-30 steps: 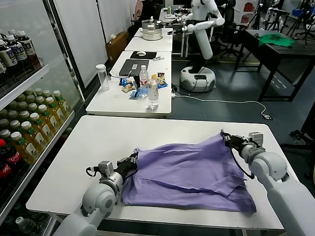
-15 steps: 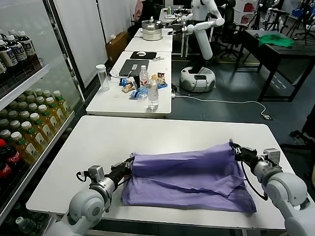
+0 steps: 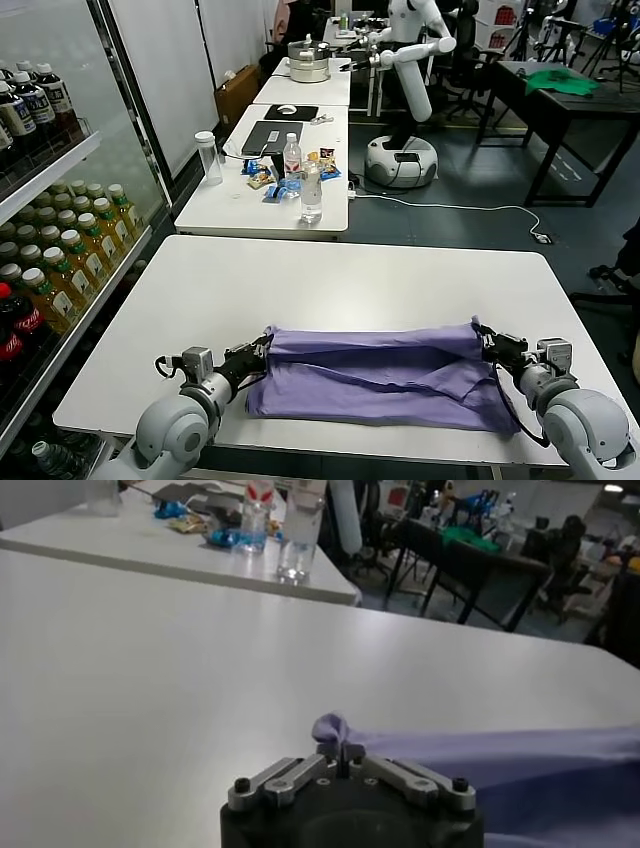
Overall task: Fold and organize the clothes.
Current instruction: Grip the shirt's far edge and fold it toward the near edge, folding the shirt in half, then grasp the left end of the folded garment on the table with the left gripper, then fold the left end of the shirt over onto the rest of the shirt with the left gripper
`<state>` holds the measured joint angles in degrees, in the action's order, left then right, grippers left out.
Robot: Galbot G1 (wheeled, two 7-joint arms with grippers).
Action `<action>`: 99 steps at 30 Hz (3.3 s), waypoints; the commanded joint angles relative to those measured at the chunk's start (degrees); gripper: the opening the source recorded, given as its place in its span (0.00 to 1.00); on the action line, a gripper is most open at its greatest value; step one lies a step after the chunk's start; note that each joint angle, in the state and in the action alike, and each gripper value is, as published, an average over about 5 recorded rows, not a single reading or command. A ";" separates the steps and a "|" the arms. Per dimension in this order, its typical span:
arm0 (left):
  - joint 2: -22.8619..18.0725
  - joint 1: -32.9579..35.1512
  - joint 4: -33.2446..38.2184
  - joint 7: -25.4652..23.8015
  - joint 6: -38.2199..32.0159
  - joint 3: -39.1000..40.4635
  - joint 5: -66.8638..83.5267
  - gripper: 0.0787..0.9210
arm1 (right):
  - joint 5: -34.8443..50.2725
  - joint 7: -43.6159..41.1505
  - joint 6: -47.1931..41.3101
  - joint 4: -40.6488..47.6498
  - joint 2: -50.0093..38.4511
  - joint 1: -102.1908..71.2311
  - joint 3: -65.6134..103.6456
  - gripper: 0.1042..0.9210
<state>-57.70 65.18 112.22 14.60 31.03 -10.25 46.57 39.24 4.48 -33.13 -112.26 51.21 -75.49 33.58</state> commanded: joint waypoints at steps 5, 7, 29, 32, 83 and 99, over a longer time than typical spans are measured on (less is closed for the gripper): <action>-0.94 1.16 0.15 0.05 -0.92 -0.27 -6.33 0.29 | -5.03 -0.17 0.01 1.64 1.28 -1.01 -1.48 0.13; -1.41 1.90 1.17 0.56 -1.58 -0.67 -7.13 0.35 | -5.88 -0.05 0.07 1.36 1.26 -1.12 -1.38 0.20; -18.16 11.79 0.70 11.15 -6.16 1.43 -25.32 0.88 | -9.24 0.43 1.45 -4.08 1.82 -4.35 1.30 0.87; -19.10 10.67 -1.16 12.06 -6.22 1.48 -25.86 0.88 | -9.30 0.41 1.52 -4.27 1.87 -4.61 1.41 0.88; -7.97 7.87 20.73 8.70 -3.86 -20.65 27.22 0.05 | -7.62 1.55 2.29 -5.72 1.02 -4.60 3.59 0.88; -20.74 0.12 8.91 10.28 -4.79 3.05 20.74 0.05 | -8.75 1.20 3.00 -6.44 0.52 -7.46 5.07 0.88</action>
<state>-71.30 69.38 126.31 24.66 26.32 -20.68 67.60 30.73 5.73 -30.30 -118.66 51.71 -82.19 38.45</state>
